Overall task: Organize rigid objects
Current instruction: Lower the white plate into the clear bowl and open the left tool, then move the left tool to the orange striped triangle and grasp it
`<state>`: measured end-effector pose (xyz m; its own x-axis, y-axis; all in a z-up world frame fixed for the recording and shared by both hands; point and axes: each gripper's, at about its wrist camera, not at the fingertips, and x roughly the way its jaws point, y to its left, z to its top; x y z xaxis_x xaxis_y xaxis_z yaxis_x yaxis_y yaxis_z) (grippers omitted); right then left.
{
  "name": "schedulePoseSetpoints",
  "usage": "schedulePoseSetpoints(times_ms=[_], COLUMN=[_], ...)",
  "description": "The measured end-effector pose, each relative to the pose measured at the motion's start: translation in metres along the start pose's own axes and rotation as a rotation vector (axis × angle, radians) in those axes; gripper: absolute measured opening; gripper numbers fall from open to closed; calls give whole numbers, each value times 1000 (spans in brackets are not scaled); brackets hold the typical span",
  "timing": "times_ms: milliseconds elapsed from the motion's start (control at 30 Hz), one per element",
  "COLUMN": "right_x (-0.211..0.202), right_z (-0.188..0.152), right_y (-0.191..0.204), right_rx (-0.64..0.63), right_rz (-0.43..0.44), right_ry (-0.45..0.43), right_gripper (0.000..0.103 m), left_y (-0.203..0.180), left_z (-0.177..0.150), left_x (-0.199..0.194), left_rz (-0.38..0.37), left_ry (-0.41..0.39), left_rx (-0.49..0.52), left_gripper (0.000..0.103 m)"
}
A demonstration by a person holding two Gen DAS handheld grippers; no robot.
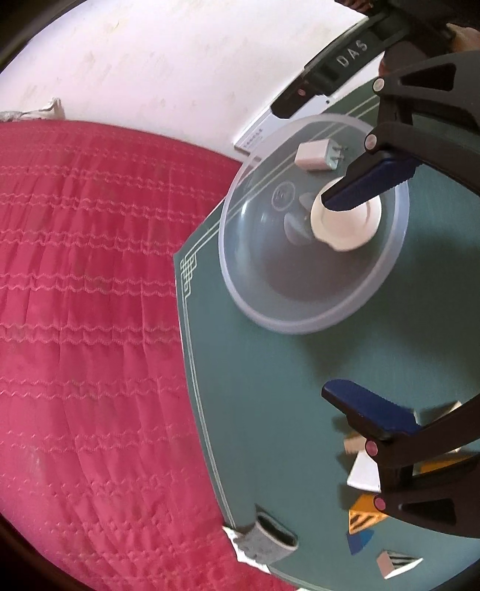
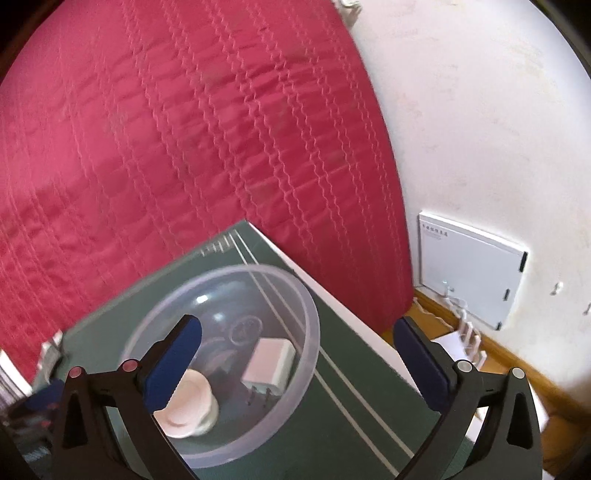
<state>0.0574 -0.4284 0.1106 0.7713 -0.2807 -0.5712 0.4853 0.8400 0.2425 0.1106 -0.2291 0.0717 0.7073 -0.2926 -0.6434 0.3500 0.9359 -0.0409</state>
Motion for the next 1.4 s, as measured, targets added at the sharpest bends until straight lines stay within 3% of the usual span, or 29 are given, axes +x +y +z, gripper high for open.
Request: schedulePoseSetpoints(times_ms=[100, 367, 967, 1400], right_x=[2, -1, -2, -10], right_z=[-2, -4, -8, -22], right_y=[3, 6, 17, 40], right_rx=[-22, -42, -86, -176], right_rz=[-11, -8, 38, 142], right_ry=[11, 15, 26, 60], right_gripper=[103, 103, 103, 103], left_y=[6, 26, 39, 55], left_z=[-2, -9, -23, -36], left_x=[-4, -5, -17, -21], left_rz=[27, 94, 234, 276], left_ry=[-6, 2, -34, -26], left_rx=[-13, -52, -4, 4], left_gripper=[102, 102, 102, 102])
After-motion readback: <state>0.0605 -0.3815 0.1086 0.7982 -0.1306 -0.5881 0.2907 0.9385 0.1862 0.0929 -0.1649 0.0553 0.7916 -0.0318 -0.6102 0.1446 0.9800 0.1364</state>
